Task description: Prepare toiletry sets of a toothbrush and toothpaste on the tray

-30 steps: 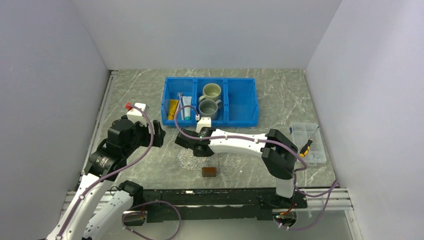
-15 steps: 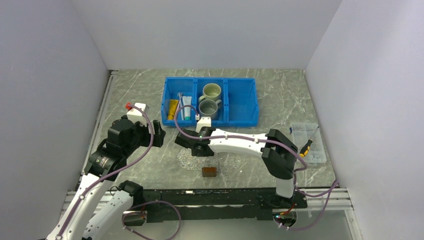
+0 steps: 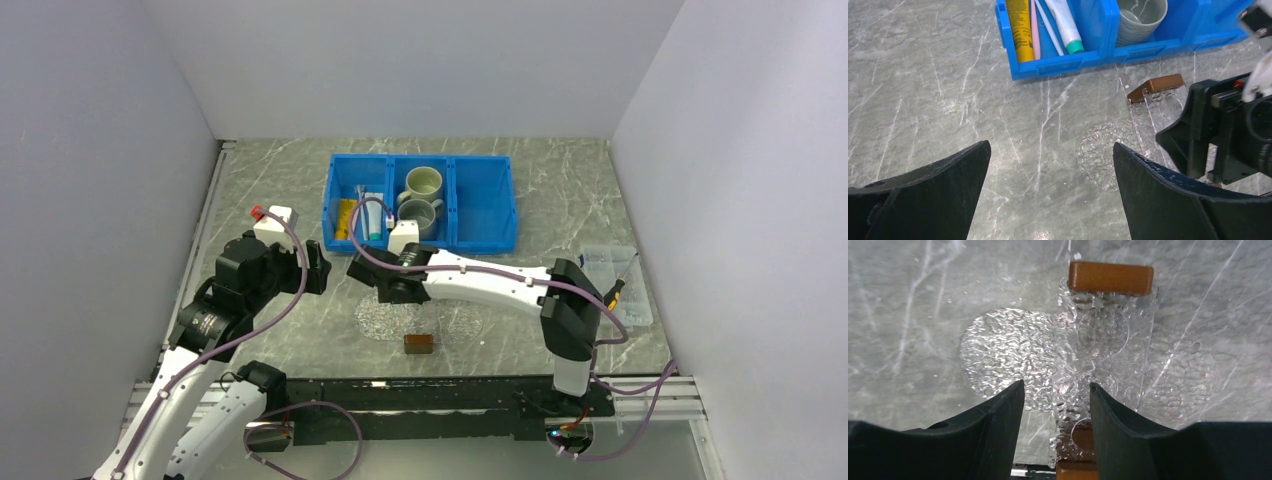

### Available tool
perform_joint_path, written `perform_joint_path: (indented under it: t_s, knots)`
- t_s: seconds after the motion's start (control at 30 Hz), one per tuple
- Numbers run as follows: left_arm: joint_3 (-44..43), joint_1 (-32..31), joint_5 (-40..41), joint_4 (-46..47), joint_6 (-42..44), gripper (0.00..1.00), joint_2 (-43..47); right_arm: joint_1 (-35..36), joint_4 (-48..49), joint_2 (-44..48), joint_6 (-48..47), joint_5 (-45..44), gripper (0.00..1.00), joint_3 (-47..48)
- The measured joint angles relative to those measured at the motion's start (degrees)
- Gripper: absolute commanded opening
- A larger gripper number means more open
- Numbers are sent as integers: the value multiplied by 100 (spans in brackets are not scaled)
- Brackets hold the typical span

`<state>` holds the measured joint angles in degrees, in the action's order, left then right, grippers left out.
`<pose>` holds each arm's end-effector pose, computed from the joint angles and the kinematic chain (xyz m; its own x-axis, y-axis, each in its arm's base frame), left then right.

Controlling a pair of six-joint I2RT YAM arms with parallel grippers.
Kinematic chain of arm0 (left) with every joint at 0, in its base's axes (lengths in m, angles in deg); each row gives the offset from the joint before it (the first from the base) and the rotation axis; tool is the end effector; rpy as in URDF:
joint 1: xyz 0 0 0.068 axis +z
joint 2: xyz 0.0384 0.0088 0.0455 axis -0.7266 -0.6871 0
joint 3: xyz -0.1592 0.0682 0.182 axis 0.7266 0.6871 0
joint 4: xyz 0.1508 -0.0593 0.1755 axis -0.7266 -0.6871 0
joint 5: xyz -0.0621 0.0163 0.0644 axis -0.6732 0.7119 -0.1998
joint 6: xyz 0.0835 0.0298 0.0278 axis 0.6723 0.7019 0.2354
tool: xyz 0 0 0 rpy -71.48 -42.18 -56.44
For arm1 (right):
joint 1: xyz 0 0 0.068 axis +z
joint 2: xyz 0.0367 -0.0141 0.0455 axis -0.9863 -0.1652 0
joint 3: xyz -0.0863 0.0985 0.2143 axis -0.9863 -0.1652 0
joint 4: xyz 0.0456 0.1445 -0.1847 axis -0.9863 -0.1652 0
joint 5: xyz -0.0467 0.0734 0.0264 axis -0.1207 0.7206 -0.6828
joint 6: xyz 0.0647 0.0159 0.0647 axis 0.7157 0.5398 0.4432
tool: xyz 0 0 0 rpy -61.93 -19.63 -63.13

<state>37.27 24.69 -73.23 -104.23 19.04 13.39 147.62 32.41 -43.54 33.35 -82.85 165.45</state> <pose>0.1586 -0.0593 0.2844 -0.4781 -0.0461 -0.8771 0.2310 0.9569 -0.1762 0.1782 0.3141 0.1891 -0.8253 -0.0122 -0.5646 -0.0340 0.9990 0.0281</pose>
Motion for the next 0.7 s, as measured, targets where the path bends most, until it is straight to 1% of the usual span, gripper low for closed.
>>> perform_joint_path:
  t_s: [0.23, 0.37, 0.53, 0.7]
  knots:
    - [0, 0, 0, 0, 0, 99, 0, -210, -76, 433, -474, -107, 52, 197]
    - [0, 0, 0, 0, 0, 99, -11, -487, 4, 678, -984, -122, 50, 197]
    - [0, 0, 2, 0, 0, 99, -44, -868, 389, 813, -1956, 4, 48, 197]
    - [0, 0, 4, -2, 0, 99, -79, -1239, 894, 815, -3174, 439, 48, 197]
